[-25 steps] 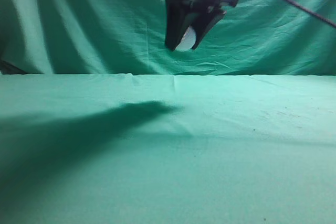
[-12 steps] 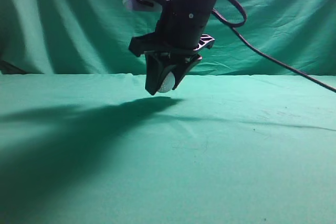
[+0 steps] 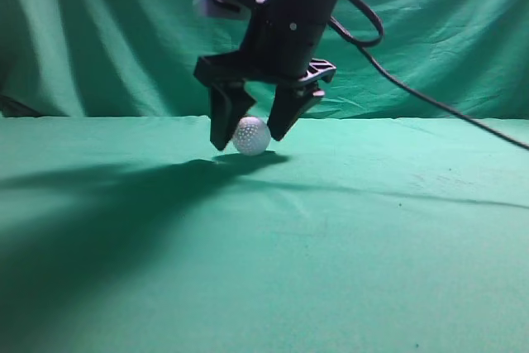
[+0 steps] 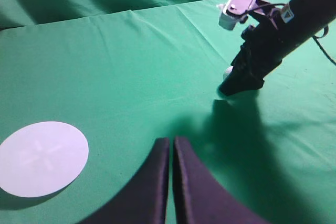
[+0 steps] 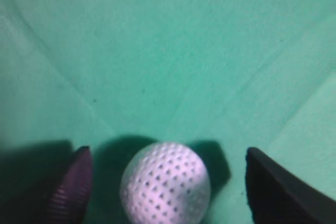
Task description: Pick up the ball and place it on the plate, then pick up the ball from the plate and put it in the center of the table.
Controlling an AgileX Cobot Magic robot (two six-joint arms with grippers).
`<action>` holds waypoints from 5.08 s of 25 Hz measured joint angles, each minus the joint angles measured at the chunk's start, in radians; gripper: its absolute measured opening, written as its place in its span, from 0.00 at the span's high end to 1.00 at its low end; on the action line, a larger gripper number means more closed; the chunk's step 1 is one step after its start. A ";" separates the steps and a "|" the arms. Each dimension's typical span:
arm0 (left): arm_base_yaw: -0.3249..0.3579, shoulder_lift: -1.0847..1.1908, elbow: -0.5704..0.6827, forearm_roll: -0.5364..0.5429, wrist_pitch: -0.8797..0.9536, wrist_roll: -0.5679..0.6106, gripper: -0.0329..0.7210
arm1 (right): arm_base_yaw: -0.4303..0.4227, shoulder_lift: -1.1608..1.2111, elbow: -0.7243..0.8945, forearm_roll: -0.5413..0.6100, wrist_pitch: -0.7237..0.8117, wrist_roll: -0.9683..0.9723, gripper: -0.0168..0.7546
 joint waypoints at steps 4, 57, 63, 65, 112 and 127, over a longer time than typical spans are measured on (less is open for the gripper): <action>0.000 0.000 0.000 0.000 0.000 0.000 0.96 | 0.000 -0.007 -0.099 0.000 0.090 0.023 0.29; 0.000 0.000 0.240 -0.269 -0.234 0.255 0.96 | 0.000 -1.648 1.239 -0.311 -0.179 0.517 0.98; 0.000 0.000 0.240 -0.290 -0.234 0.255 0.96 | 0.000 -1.653 1.239 -0.311 -0.182 0.517 0.98; 0.000 0.000 0.240 -0.290 -0.234 0.255 0.96 | 0.000 -1.653 1.239 -0.311 -0.170 0.517 0.98; -0.089 -0.342 0.371 0.339 -0.091 0.255 0.96 | 0.000 -1.794 1.339 -0.371 -0.041 0.517 0.98; -0.089 -0.342 0.371 0.339 -0.087 0.255 0.96 | 0.000 -1.794 1.390 -0.326 -0.077 0.515 0.98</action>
